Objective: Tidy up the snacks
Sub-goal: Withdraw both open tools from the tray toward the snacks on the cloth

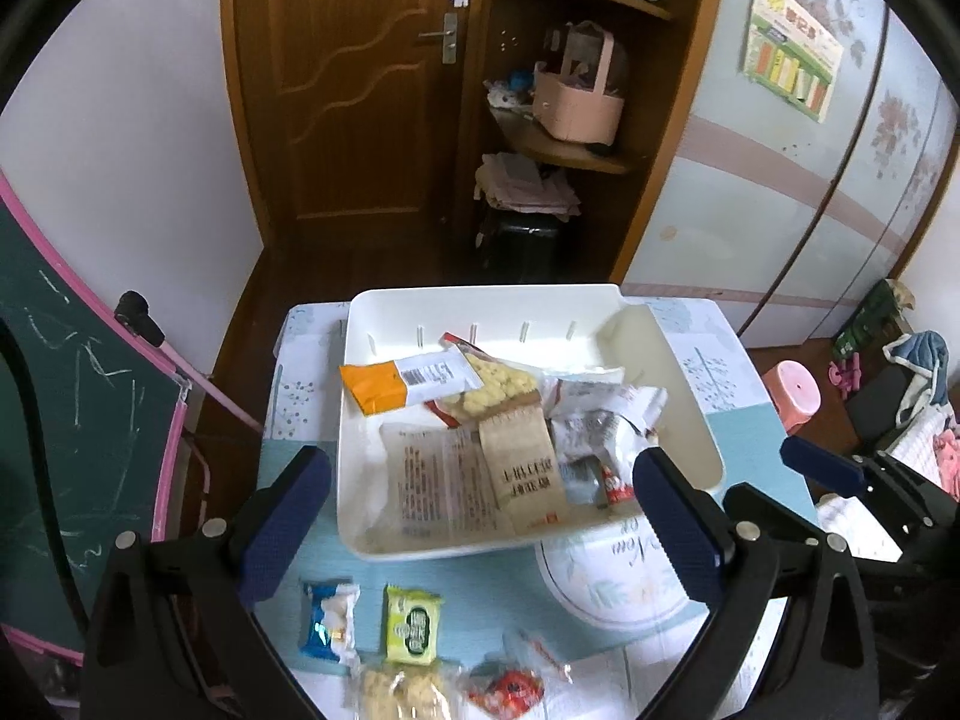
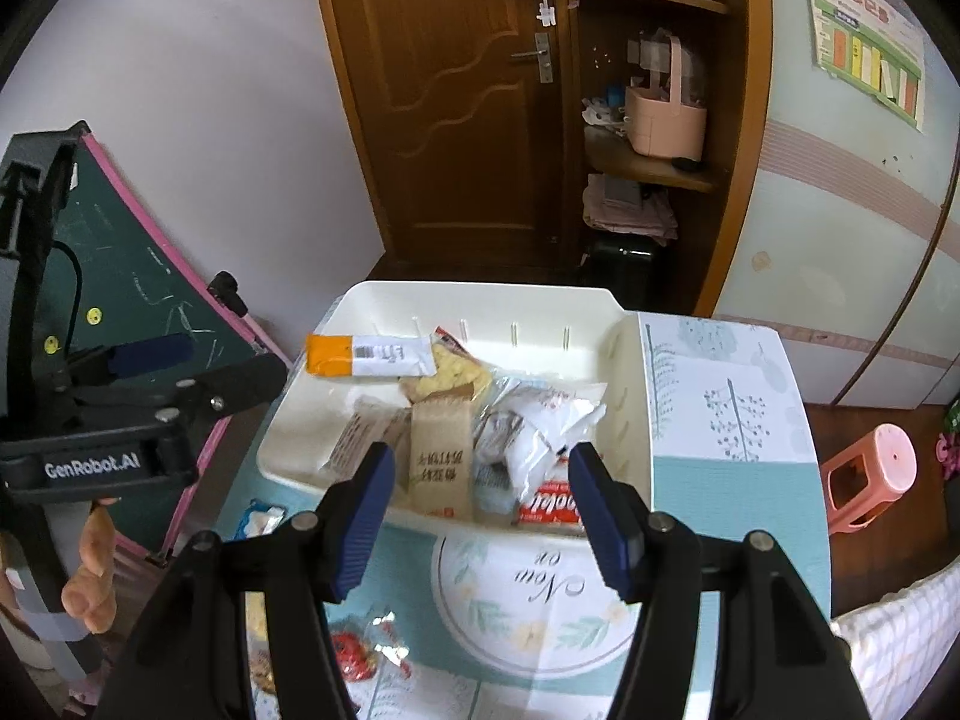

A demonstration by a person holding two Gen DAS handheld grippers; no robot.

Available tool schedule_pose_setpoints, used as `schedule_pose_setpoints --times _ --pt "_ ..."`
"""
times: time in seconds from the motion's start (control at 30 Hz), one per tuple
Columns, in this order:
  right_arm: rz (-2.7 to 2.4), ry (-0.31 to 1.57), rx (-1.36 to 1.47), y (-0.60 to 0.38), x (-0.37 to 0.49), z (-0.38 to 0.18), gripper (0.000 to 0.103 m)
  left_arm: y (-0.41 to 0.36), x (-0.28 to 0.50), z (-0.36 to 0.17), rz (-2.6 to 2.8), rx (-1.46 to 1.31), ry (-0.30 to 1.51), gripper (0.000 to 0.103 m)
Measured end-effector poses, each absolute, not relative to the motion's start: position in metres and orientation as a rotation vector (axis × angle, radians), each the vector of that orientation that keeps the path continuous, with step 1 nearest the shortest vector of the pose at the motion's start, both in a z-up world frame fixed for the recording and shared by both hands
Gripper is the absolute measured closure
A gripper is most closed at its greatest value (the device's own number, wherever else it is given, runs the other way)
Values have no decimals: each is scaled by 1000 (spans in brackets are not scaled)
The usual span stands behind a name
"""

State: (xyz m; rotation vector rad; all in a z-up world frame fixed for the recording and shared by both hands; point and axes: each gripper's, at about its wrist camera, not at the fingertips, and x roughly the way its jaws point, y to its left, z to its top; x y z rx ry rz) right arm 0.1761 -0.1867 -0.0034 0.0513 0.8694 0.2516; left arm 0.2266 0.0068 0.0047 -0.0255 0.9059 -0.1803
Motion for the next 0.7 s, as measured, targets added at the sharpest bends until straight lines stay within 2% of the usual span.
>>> schedule_pose_setpoints --times 0.4,0.7 --pt "285 907 46 -178 101 -26 42 17 122 1 -186 18 834 3" --pt "335 994 64 -164 67 -78 43 27 71 -68 -131 68 907 3"
